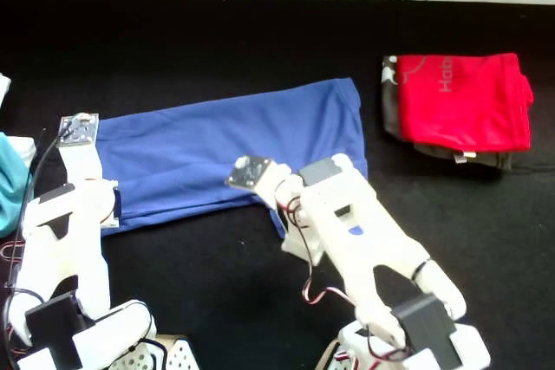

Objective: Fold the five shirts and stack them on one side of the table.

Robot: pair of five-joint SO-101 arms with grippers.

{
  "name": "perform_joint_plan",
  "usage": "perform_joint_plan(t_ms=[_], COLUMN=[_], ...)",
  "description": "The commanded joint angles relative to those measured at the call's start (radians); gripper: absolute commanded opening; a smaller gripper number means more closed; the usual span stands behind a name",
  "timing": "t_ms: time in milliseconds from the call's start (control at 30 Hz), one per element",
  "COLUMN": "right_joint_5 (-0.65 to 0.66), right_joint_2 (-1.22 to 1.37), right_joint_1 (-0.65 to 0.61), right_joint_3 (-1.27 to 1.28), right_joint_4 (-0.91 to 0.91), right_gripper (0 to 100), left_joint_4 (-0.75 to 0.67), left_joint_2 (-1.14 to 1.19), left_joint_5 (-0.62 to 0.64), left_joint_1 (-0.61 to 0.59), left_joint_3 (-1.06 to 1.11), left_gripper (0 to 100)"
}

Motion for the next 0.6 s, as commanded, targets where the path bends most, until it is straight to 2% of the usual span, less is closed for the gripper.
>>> perform_joint_plan(t_ms=[0,333,400,467,500,567], right_joint_5=[0.029,0.044,0.046,0.048,0.048,0.049], right_joint_2=[0.071,0.335,0.337,0.338,0.337,0.335], right_joint_1=[0.036,0.07,0.07,0.07,0.07,0.07], right_joint_3=[0.004,-0.004,-0.019,-0.03,-0.031,-0.045], right_joint_4=[-0.058,-0.18,-0.179,-0.18,-0.18,-0.179], right_gripper=[20.5,19.3,13.4,2.2,0.0,2.4], left_joint_4=[-0.018,-0.018,-0.02,-0.02,-0.02,-0.02], left_joint_2=[-0.004,-0.004,-0.004,-0.004,-0.004,-0.004], left_joint_5=[-0.009,-0.009,-0.009,-0.009,-0.009,-0.009], left_joint_1=[-0.001,-0.002,-0.002,-0.001,-0.001,-0.001], left_joint_3=[0.004,0.004,0.004,0.004,0.004,0.004], left_gripper=[1,1,1,1,1,1])
